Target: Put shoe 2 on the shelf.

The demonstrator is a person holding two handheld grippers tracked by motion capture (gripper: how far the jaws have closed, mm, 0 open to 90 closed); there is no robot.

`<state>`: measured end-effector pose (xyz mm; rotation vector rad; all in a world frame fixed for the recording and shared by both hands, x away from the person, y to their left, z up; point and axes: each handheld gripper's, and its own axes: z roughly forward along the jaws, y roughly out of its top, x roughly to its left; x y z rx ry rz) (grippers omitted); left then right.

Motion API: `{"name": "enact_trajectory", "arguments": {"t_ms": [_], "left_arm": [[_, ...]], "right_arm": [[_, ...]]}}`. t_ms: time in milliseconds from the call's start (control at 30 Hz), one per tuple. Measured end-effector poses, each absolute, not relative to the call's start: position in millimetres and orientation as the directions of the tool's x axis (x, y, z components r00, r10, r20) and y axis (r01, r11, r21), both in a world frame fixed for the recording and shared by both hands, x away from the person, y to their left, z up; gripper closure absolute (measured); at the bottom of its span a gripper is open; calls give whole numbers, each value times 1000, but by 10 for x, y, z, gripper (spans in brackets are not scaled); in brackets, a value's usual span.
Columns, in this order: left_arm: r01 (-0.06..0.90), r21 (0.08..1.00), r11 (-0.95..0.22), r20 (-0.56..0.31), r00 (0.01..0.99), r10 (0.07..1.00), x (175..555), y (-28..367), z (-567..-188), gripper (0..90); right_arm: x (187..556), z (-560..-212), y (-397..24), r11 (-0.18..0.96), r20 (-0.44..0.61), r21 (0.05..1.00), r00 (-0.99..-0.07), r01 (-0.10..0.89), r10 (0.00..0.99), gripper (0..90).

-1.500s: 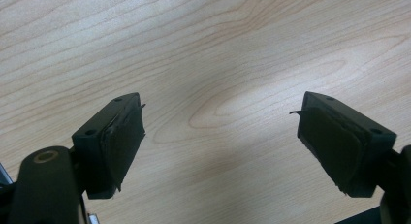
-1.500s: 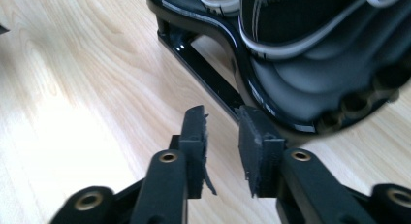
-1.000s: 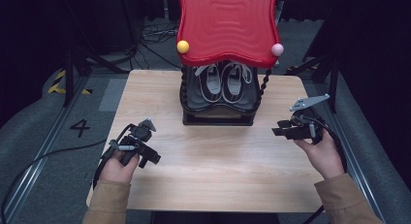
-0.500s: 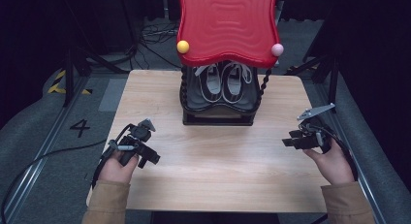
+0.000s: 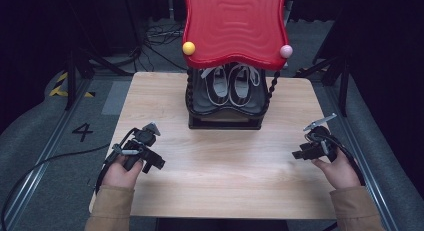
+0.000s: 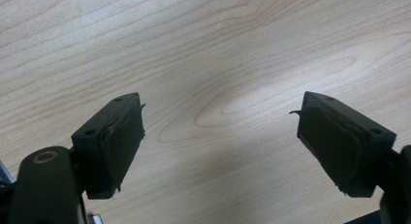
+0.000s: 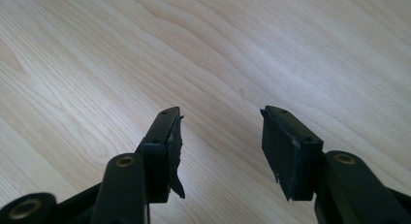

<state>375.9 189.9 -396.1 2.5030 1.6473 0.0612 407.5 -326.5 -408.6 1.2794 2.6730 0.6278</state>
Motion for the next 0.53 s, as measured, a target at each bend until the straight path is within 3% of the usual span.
{"name": "enact_trajectory", "arguments": {"t_ms": [333,533], "left_arm": [[910,126,-394,-52,403,914,3787,1892,-4020,172],[902,131,-411,-62,421,905,3808,1917,-4104,171]], "right_arm": [[4095,-4347,-3097,625,61,311,-671,716,739,465],[4091,-4422,-2993,660,30,312,-701,683,712,446]]}}
